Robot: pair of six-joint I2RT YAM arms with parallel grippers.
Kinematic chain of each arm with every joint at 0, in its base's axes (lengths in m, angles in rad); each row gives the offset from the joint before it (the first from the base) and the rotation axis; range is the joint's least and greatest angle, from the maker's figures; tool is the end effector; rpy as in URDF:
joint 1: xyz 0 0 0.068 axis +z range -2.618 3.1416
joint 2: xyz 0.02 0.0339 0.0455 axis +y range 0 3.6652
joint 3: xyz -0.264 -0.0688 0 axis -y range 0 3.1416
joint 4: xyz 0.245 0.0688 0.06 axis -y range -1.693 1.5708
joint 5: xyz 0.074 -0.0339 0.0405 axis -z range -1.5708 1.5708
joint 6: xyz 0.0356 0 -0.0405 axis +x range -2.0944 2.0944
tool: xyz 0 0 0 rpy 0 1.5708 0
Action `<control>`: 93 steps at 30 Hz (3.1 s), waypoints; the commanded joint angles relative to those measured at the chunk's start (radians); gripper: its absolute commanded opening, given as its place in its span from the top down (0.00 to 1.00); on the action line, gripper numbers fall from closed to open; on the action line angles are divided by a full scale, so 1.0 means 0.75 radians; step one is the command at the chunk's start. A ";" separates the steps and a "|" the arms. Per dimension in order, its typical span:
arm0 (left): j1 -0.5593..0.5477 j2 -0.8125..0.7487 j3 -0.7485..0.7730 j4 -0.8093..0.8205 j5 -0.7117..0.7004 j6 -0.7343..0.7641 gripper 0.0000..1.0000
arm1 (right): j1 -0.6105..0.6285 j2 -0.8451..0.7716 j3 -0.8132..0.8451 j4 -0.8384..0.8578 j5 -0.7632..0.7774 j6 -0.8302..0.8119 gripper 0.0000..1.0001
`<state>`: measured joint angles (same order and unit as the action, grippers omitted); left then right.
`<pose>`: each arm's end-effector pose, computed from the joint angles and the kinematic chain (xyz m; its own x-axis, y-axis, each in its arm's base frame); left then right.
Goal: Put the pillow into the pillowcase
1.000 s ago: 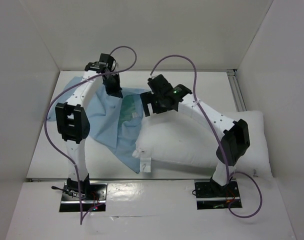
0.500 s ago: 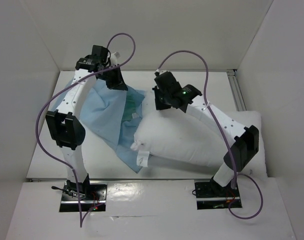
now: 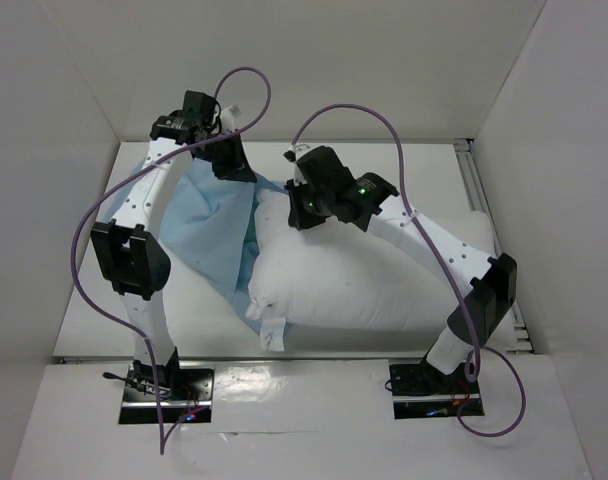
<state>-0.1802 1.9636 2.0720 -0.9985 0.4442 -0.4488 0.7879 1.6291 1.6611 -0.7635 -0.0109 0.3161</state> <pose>0.4153 -0.0912 0.3611 -0.8745 -0.2389 -0.4221 0.0538 0.8171 -0.5739 0.2536 0.2554 0.3716 -0.6699 -0.2326 -0.7050 -0.5327 0.8121 0.2383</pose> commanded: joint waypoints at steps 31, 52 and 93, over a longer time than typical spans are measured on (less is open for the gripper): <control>0.050 -0.397 -0.412 0.016 0.103 0.138 1.00 | -0.192 0.480 0.389 0.182 0.151 0.110 1.00; 0.062 -0.579 -0.523 0.069 0.058 0.165 1.00 | -0.141 0.352 0.180 0.450 0.208 0.205 0.22; 0.195 -0.626 -0.580 0.018 0.077 0.140 1.00 | 0.289 0.262 -0.041 0.669 0.561 -0.260 1.00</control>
<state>-0.0410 1.5627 1.6386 -0.9573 0.4713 -0.3462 1.0435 1.7943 1.5093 -0.2642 0.3767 0.0322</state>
